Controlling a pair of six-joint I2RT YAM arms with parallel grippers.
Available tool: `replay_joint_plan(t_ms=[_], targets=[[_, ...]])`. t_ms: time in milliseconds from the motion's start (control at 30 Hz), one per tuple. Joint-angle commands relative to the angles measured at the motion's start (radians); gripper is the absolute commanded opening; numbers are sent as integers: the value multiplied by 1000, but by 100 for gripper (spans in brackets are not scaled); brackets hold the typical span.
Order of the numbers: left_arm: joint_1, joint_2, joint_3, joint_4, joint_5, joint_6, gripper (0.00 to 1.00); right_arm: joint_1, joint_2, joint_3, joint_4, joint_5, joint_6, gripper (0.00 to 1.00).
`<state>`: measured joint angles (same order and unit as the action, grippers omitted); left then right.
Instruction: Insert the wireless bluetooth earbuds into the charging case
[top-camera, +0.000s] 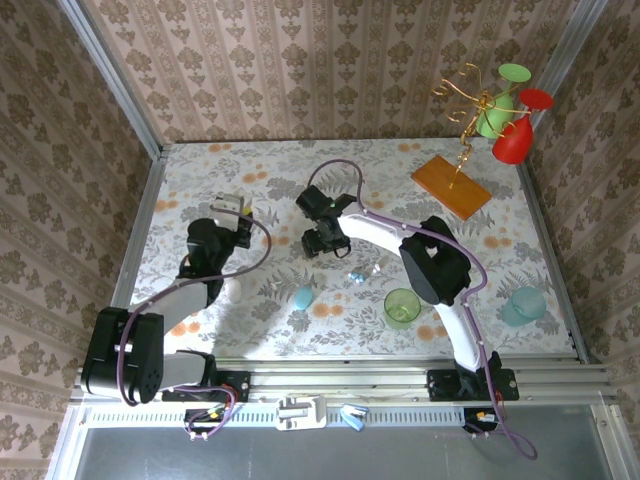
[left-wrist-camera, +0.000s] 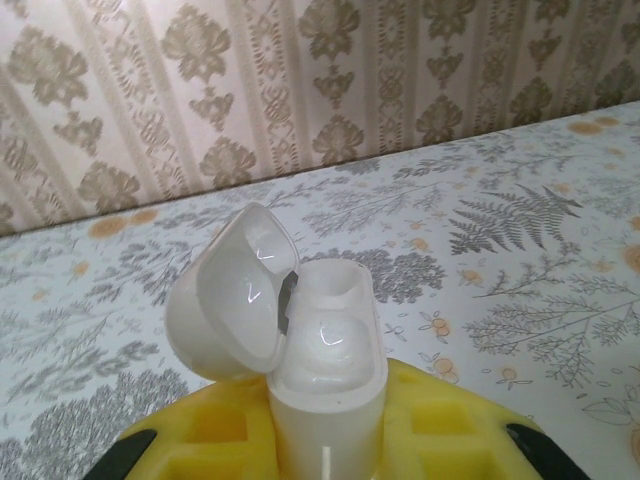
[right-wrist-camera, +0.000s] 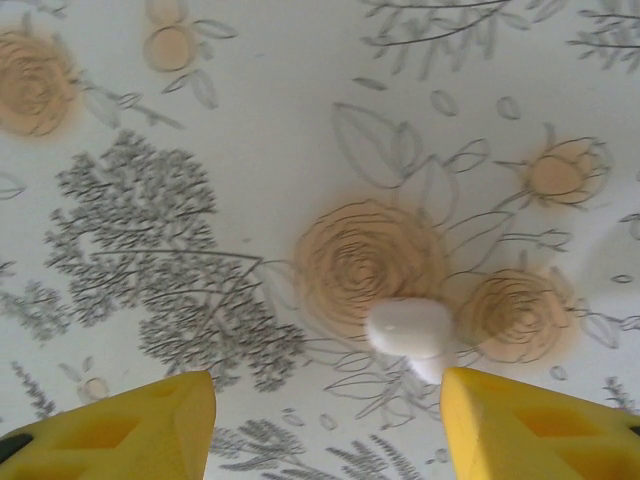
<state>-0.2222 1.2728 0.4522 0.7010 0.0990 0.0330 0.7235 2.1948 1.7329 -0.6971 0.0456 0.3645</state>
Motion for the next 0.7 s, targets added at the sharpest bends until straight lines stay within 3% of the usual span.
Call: replay_joint_plan(t_ms=[0, 167, 333, 500, 667], targets=[[47, -27, 39, -73, -30, -81, 0, 41, -72, -7, 45, 8, -31, 63], [114, -27, 47, -97, -35, -151, 0, 112, -66, 6, 151, -39, -100, 65], [191, -45, 60, -115, 2, -235, 0, 189, 5, 134, 68, -49, -157, 63], [210, -64, 56, -110, 0, -244, 0, 251, 69, 229, -35, -42, -124, 50], [220, -82, 38, -102, -26, -236, 0, 288, 119, 288, -125, -26, -59, 45]])
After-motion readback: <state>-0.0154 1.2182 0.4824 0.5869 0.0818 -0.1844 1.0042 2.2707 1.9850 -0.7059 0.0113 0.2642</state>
